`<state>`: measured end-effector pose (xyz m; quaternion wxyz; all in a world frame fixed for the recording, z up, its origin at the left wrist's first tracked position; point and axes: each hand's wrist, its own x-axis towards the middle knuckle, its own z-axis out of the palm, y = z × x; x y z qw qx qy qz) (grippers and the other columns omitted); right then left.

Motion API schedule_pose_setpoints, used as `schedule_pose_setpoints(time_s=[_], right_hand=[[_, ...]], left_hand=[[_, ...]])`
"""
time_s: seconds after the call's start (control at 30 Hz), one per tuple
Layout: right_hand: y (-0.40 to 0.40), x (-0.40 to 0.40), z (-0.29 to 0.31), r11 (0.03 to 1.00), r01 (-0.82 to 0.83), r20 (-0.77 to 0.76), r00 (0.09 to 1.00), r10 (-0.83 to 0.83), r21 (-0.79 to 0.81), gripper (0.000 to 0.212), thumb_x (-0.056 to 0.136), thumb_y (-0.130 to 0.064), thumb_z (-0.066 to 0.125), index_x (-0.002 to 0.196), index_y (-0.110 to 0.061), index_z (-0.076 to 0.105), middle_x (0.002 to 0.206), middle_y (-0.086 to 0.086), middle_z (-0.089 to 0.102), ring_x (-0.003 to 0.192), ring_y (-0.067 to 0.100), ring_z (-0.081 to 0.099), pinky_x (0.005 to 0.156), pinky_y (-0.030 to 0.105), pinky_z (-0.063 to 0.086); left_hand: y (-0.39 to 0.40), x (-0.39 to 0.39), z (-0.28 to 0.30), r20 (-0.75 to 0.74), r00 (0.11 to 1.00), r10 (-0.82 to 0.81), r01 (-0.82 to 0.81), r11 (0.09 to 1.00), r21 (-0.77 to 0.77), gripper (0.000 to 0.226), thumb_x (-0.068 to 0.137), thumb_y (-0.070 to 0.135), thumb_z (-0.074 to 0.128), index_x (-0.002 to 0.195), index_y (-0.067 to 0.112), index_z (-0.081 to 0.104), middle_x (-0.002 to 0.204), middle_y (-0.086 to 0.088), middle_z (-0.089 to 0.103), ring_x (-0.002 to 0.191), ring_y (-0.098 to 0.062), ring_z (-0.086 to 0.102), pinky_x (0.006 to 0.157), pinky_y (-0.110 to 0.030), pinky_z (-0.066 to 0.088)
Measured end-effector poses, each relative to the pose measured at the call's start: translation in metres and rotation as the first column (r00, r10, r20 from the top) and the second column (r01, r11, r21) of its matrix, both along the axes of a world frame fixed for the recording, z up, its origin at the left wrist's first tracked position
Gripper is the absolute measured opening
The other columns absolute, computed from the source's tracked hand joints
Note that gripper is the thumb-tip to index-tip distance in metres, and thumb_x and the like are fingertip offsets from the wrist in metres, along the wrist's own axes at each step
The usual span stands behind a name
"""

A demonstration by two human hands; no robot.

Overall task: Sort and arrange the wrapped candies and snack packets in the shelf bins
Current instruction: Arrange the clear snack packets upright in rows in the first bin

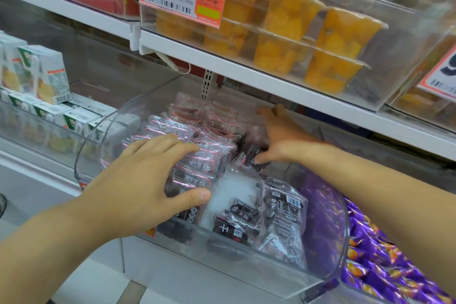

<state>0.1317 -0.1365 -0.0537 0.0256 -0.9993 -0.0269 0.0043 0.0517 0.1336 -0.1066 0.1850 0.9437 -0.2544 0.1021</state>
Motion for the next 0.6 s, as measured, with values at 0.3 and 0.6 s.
schedule_pose_setpoints(time_s=[0.3, 0.6], right_hand=[[-0.002, -0.006, 0.019, 0.994, 0.080, 0.022, 0.996, -0.082, 0.079, 0.043, 0.065, -0.021, 0.093, 0.093, -0.019, 0.060, 0.093, -0.007, 0.059, 0.087, 0.017, 0.055, 0.068, 0.025, 0.040], [0.001, 0.011, 0.001, 0.995, -0.020, -0.005, 1.000, 0.021, 0.095, 0.102, 0.062, -0.026, 0.094, 0.146, -0.023, 0.037, 0.145, 0.001, 0.037, 0.115, 0.018, 0.048, 0.083, 0.023, 0.049]], left_hand=[[0.000, -0.001, 0.000, 0.010, 1.000, 0.004, -0.004, 1.000, -0.016, 0.094, 0.067, 0.096, 0.017, 0.147, 0.047, 0.026, 0.150, 0.025, 0.028, 0.138, 0.004, 0.013, 0.106, -0.014, 0.002], [0.000, 0.000, -0.001, 0.020, 1.000, 0.005, -0.004, 1.000, -0.011, 0.094, 0.066, 0.097, 0.013, 0.147, 0.049, 0.023, 0.147, 0.029, 0.027, 0.137, 0.005, 0.012, 0.106, -0.015, 0.005]])
